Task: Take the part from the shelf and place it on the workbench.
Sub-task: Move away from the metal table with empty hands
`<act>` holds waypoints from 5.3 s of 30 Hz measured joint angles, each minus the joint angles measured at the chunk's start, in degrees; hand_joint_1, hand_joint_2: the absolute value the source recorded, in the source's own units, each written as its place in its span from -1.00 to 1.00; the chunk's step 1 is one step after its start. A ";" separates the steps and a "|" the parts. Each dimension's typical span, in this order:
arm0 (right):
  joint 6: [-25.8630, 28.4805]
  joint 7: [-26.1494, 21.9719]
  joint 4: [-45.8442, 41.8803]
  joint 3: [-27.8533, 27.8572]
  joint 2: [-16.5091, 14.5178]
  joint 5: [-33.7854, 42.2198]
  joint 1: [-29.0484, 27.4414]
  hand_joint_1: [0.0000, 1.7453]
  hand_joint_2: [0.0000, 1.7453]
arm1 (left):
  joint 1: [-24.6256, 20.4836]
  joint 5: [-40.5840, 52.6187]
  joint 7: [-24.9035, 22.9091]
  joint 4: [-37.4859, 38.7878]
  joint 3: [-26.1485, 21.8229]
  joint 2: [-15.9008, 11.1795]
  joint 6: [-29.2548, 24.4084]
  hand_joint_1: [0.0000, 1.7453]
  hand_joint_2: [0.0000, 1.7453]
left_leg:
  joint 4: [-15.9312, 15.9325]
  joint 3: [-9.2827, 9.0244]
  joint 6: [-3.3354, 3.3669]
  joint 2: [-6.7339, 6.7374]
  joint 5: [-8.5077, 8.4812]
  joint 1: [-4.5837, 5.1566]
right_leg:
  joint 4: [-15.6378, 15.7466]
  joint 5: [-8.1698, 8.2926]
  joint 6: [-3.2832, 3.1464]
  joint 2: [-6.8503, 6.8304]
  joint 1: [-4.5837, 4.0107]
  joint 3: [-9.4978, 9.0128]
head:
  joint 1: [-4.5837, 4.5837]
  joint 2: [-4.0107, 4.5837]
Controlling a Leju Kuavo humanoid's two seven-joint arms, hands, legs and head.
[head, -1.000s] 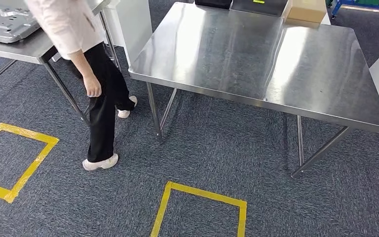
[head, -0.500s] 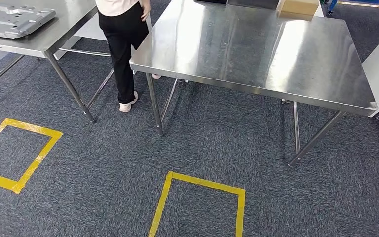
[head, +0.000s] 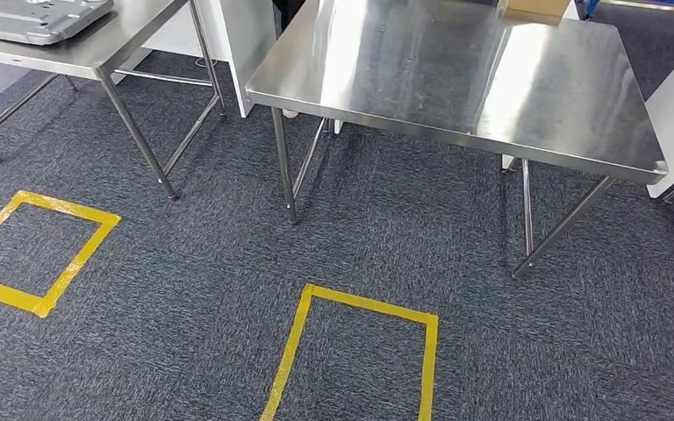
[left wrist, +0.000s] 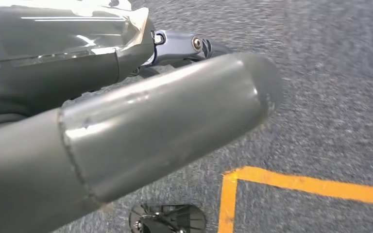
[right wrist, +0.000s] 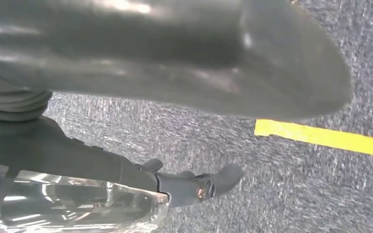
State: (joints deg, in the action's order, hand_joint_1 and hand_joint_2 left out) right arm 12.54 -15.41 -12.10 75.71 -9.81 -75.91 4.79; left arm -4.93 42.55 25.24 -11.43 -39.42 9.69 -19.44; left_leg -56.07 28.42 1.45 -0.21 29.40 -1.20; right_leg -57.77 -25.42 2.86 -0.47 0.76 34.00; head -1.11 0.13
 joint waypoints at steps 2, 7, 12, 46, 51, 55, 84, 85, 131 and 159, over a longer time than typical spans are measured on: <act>-0.07 0.00 0.00 0.00 -0.01 0.19 -0.06 -1.00 -1.00 | 0.01 0.01 -0.01 0.00 -0.01 -0.01 -0.01 -1.00 -1.00 | 0.23 1.26 1.15 0.32 -1.14 0.10 | -5.26 -4.25 -0.54 0.09 0.19 2.17 | 0.22 0.00; -0.21 0.00 0.00 0.02 -0.03 0.48 -0.16 -1.00 -1.00 | 0.02 0.01 0.01 0.00 -0.01 -0.03 -0.02 -1.00 -1.00 | 0.10 4.75 1.36 0.78 -3.87 0.64 | -13.84 -7.02 0.49 0.21 0.09 1.49 | 0.48 0.00; -0.28 0.20 -0.01 0.02 0.04 0.09 0.04 -1.00 -1.00 | 0.03 -0.01 0.70 0.00 -0.02 0.05 0.04 -1.00 -1.00 | -0.15 6.02 0.05 0.83 -6.05 0.96 | 4.46 -6.04 -0.75 0.32 -0.72 -10.95 | 0.42 0.00; -1.31 0.32 0.02 -1.42 -0.33 -2.26 -0.57 -1.00 -1.00 | 0.64 0.57 0.91 0.00 -0.61 -0.13 -0.56 -1.00 -1.00 | -2.66 5.60 -1.10 -1.81 -3.16 0.56 | 2.49 -3.67 -2.43 0.83 0.23 -6.66 | 0.02 0.00; -1.36 0.32 0.01 -1.49 -0.46 -2.36 -0.90 -1.00 -1.00 | 0.79 0.60 0.91 0.02 -0.62 -0.13 -0.86 -1.00 -1.00 | -17.94 11.84 -2.08 -0.25 4.82 0.27 | 2.44 -3.12 -3.56 -1.10 0.14 -6.08 | -0.32 0.00; -1.37 0.31 0.02 -1.56 -0.50 -2.39 -0.81 -1.00 -1.00 | 0.86 0.60 0.91 0.01 -0.64 -0.13 -0.97 -1.00 -1.00 | -6.43 5.10 -2.00 1.89 -0.96 -0.04 | 1.97 -3.41 -3.15 -2.16 -0.13 -6.19 | -0.37 0.00; -3.37 1.09 0.02 -4.51 -0.49 -6.19 -0.69 -1.00 -1.00 | 1.19 -0.86 0.78 0.00 -2.94 -0.32 -3.99 -1.00 -1.00 | -12.72 8.90 -1.99 0.76 1.36 0.04 | 1.51 -3.48 -3.18 -2.86 -0.02 -5.26 | -0.26 0.00; -3.37 1.08 0.02 -4.63 -0.50 -6.22 -0.51 -1.00 -1.00 | 1.15 -0.89 0.89 0.00 -3.09 -0.36 -4.09 -1.00 -1.00 | -8.47 6.53 -1.85 1.81 -0.17 0.09 | 1.48 -3.56 -3.12 -3.30 -0.17 -5.37 | -0.27 0.00; -3.93 2.63 0.22 -8.98 0.55 -8.05 0.19 -1.00 -1.00 | 1.54 -3.68 0.37 0.00 -8.31 -0.56 -4.90 -1.00 -1.00 | -1.49 5.05 0.99 -4.06 -4.31 0.65 | -5.20 -6.45 0.41 1.73 0.19 -2.39 | 0.43 0.00; -4.04 4.06 0.24 -8.99 0.71 -8.49 0.04 -1.00 -1.00 | 1.81 -3.66 0.80 0.00 -9.18 -0.56 -3.99 -1.00 -1.00 | -1.19 4.91 1.32 -2.26 -4.21 0.60 | -15.39 -11.33 -1.23 0.29 -0.29 1.99 | 0.48 0.00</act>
State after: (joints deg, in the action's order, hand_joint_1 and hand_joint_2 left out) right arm 8.50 -11.35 -11.87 66.72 -9.11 -84.41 4.83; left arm -3.12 38.89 26.05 -11.43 -48.60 9.14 -23.43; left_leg -57.26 33.33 2.77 -2.47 25.19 -0.61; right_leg -73.16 -36.75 1.63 -0.18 0.47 35.98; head -0.63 0.13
